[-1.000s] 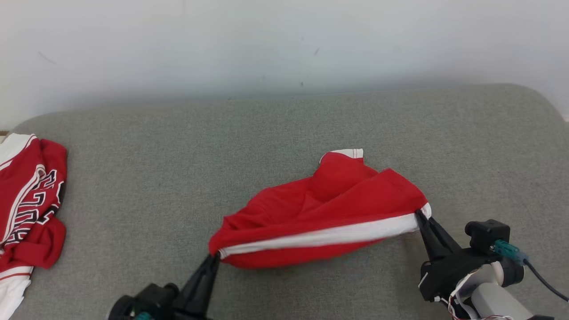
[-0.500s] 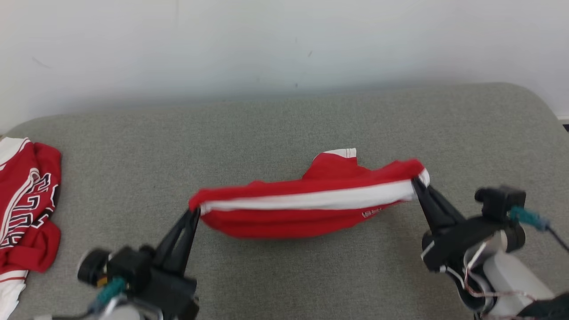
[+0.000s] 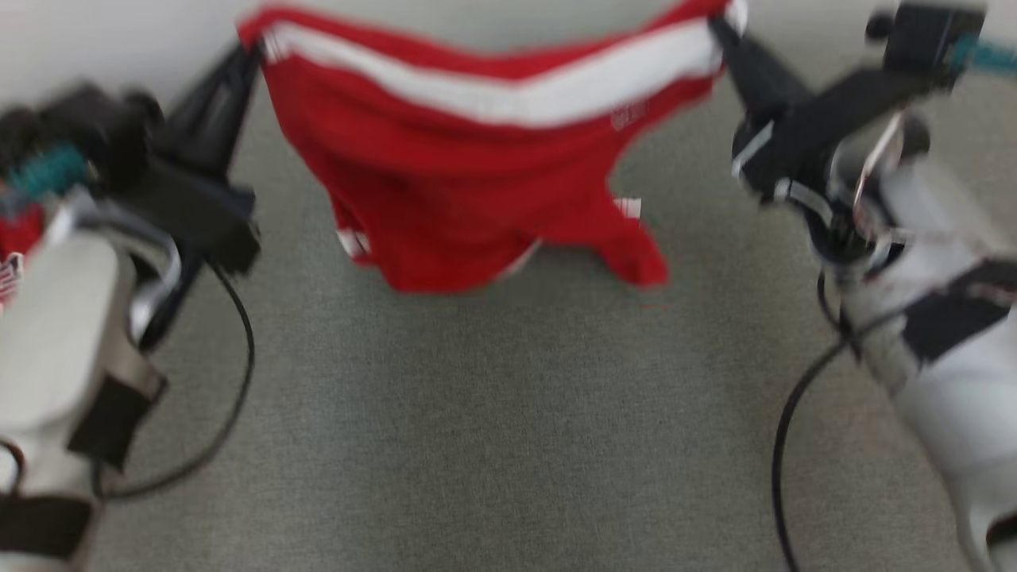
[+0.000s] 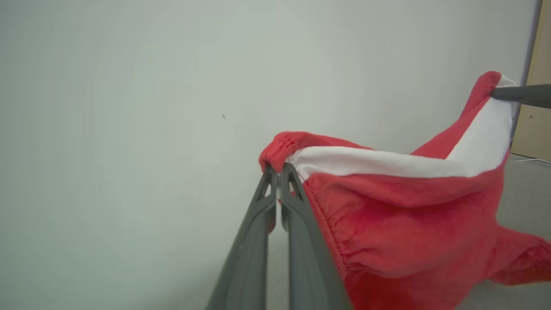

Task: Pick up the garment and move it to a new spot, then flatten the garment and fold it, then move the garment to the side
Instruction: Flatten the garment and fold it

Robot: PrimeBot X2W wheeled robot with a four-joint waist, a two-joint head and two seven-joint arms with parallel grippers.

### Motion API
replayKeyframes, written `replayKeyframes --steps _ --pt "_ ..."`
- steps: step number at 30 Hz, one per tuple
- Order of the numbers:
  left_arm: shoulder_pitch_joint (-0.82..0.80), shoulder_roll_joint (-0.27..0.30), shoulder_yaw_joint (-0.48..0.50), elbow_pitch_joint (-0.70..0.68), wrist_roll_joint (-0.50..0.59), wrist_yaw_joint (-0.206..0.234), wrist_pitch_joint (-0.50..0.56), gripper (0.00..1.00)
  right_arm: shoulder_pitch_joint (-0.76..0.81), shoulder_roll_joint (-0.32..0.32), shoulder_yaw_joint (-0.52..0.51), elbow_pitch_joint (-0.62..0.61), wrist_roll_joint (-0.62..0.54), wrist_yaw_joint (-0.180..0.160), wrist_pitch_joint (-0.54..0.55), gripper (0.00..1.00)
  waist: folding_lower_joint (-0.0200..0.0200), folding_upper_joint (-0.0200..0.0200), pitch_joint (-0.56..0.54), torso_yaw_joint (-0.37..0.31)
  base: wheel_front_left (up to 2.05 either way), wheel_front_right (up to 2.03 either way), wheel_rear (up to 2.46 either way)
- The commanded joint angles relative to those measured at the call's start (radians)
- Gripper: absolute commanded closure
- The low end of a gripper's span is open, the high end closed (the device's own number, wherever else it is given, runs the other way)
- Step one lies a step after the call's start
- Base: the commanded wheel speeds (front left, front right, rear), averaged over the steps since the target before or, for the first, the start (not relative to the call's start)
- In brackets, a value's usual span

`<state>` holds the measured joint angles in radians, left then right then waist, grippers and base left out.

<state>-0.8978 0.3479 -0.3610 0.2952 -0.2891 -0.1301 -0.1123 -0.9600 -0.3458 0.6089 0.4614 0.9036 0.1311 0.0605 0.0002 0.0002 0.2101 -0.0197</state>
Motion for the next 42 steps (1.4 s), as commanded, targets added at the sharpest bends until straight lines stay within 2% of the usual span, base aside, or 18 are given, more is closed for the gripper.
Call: replayKeyframes --steps 1,7,12,18,23,31,37,42 --pt "-0.092 0.016 -0.019 0.037 -0.032 0.001 0.010 1.00 -0.095 0.010 -0.007 0.051 0.026 -0.001 0.011 1.00 -0.0002 -0.0002 0.103 -0.004 0.00 0.00 0.00" --pt "-0.365 0.016 -0.058 0.191 -0.132 0.001 0.017 1.00 -0.373 0.071 -0.056 0.248 0.095 0.000 0.020 1.00 -0.0002 -0.0002 0.184 0.012 0.00 0.00 0.00" --pt "-0.584 -0.003 -0.108 0.315 -0.140 0.001 -0.005 1.00 -0.565 0.108 -0.068 0.393 0.076 0.000 -0.012 1.00 -0.0002 -0.0002 0.228 0.025 0.00 0.00 0.00" --pt "-0.806 -0.065 -0.130 0.434 -0.159 0.001 -0.072 1.00 -0.777 0.120 -0.104 0.532 0.022 0.000 -0.144 1.00 -0.0002 -0.0002 0.263 0.045 0.00 0.00 0.00" --pt "-0.904 -0.126 -0.108 0.492 -0.167 0.003 -0.135 1.00 -0.865 0.108 -0.085 0.552 -0.023 0.000 -0.258 1.00 -0.0002 -0.0002 0.301 0.066 0.00 0.00 0.00" --pt "-0.847 -0.153 -0.077 0.492 -0.166 0.002 -0.152 1.00 -0.829 0.089 -0.011 0.518 -0.002 0.000 -0.288 1.00 -0.0002 -0.0002 0.378 0.072 0.00 0.00 0.00" --pt "-0.686 -0.143 -0.065 0.383 -0.158 0.001 -0.153 1.00 -0.700 0.069 0.055 0.422 0.087 0.000 -0.260 1.00 -0.0002 -0.0002 0.379 0.054 0.00 0.00 0.00" --pt "-0.495 -0.119 -0.072 0.290 -0.213 0.001 -0.153 1.00 -0.522 0.014 0.116 0.311 0.180 0.000 -0.252 1.00 -0.0002 -0.0002 0.322 0.033 0.00 0.00 0.00"
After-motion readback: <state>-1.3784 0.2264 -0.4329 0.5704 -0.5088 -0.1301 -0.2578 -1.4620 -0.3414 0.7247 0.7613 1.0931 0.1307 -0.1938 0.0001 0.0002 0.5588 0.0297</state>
